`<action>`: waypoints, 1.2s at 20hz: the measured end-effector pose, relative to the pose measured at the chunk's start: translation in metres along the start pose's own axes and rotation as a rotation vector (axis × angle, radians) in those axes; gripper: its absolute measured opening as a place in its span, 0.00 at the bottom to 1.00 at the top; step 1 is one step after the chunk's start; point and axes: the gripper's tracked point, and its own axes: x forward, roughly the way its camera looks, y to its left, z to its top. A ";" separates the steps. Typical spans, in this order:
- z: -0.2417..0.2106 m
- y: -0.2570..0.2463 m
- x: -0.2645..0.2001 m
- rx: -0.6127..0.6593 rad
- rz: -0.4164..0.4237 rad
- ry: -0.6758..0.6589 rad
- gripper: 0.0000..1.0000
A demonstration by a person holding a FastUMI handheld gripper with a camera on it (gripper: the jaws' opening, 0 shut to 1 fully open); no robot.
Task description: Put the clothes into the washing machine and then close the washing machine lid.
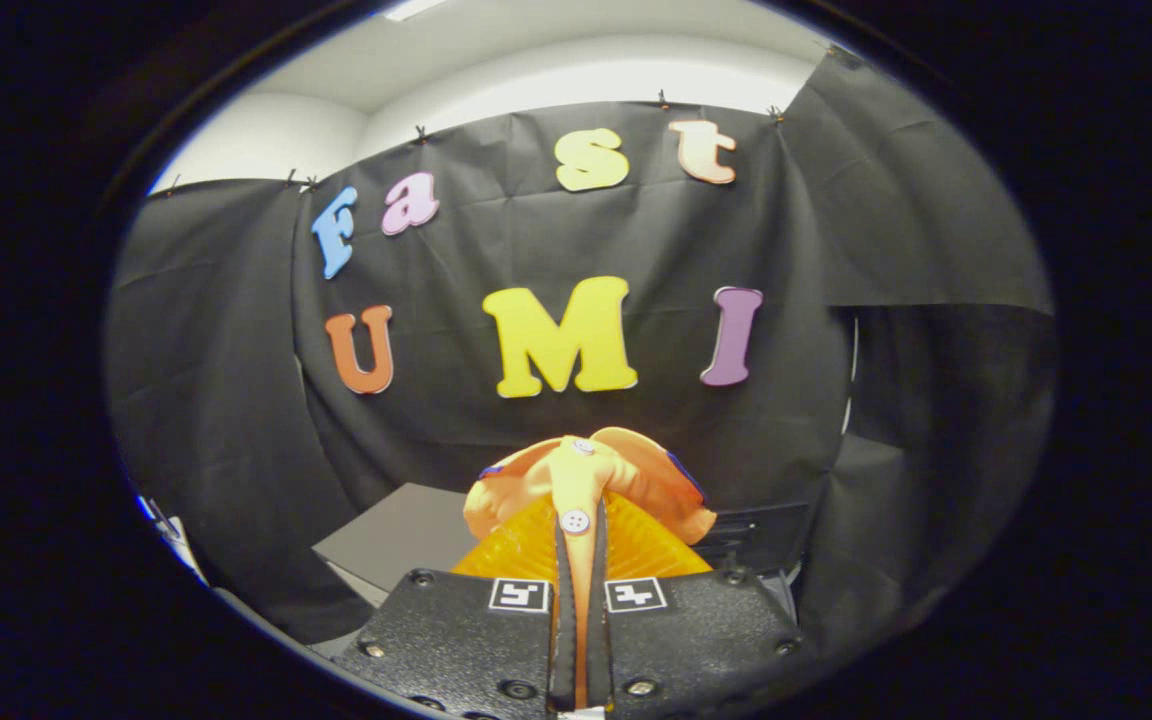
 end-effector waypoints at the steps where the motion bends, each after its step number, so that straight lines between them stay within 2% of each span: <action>1: 0.000 -0.018 0.000 0.003 -0.016 0.004 0.07; 4: -0.011 -0.064 0.013 0.010 -0.047 0.023 0.07; 9: -0.047 -0.115 0.058 -0.003 -0.048 0.098 0.07; 16: -0.139 -0.137 0.133 0.013 -0.012 0.266 0.07; 24: -0.251 -0.152 0.183 -0.004 0.002 0.474 0.07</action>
